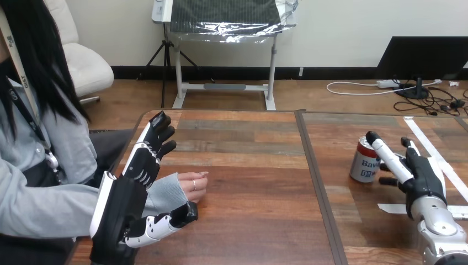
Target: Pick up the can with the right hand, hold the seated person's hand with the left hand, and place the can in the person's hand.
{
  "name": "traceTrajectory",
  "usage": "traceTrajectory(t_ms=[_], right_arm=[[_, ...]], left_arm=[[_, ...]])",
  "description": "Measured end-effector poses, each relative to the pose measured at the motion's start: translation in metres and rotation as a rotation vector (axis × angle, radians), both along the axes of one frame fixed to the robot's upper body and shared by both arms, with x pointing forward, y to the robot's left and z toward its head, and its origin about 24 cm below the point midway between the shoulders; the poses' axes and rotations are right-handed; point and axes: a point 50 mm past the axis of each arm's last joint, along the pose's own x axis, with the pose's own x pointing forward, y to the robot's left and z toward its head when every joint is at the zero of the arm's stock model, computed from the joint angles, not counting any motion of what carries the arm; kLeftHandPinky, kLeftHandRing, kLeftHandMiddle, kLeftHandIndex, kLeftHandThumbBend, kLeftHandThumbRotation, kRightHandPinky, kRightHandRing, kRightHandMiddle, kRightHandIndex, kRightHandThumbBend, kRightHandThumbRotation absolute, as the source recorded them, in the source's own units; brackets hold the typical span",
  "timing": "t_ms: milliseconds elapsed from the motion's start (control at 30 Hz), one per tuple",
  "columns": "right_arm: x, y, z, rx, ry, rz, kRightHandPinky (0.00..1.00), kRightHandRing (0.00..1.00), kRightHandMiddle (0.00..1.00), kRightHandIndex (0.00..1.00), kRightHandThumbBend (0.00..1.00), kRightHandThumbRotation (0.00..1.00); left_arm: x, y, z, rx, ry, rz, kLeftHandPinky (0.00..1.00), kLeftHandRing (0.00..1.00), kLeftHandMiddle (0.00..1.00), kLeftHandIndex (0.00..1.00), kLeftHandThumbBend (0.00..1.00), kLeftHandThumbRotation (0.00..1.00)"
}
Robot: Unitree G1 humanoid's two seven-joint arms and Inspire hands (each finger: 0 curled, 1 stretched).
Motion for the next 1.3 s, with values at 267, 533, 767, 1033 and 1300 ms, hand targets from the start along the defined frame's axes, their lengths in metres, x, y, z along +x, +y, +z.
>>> traceTrajectory(t_ms=[267, 533, 767, 1033, 1300], right_arm=[[-0.001, -0.002, -0.001, -0.01, 0.019, -0.001, 0.53, 0.68, 0.71, 1.0, 1.0, 0.65], [-0.002, -0.006, 0.0, -0.016, 0.023, -0.012, 0.52, 0.7, 0.75, 1.0, 1.0, 0.63], [-0.002, -0.01, 0.001, -0.036, 0.03, -0.019, 0.61, 0.78, 0.83, 1.0, 1.0, 0.65], [-0.002, -0.011, 0.002, -0.064, 0.037, -0.012, 0.65, 0.79, 0.82, 1.0, 1.0, 0.67], [-0.002, -0.011, 0.002, -0.067, 0.038, -0.008, 0.6, 0.74, 0.79, 1.0, 1.0, 0.67]], left_arm=[[0.0, 0.0, 0.0, 0.001, -0.004, 0.001, 0.88, 0.93, 0.95, 0.94, 1.0, 0.55], [-0.001, 0.0, 0.001, 0.003, -0.011, -0.004, 0.88, 0.93, 0.95, 0.94, 1.0, 0.54], [-0.001, 0.0, 0.001, 0.004, -0.016, -0.004, 0.88, 0.93, 0.95, 0.93, 1.0, 0.55], [-0.002, 0.0, 0.002, 0.006, -0.026, 0.001, 0.86, 0.92, 0.94, 0.93, 1.0, 0.56], [-0.002, 0.0, 0.002, 0.005, -0.032, 0.005, 0.85, 0.91, 0.94, 0.92, 1.0, 0.56]])
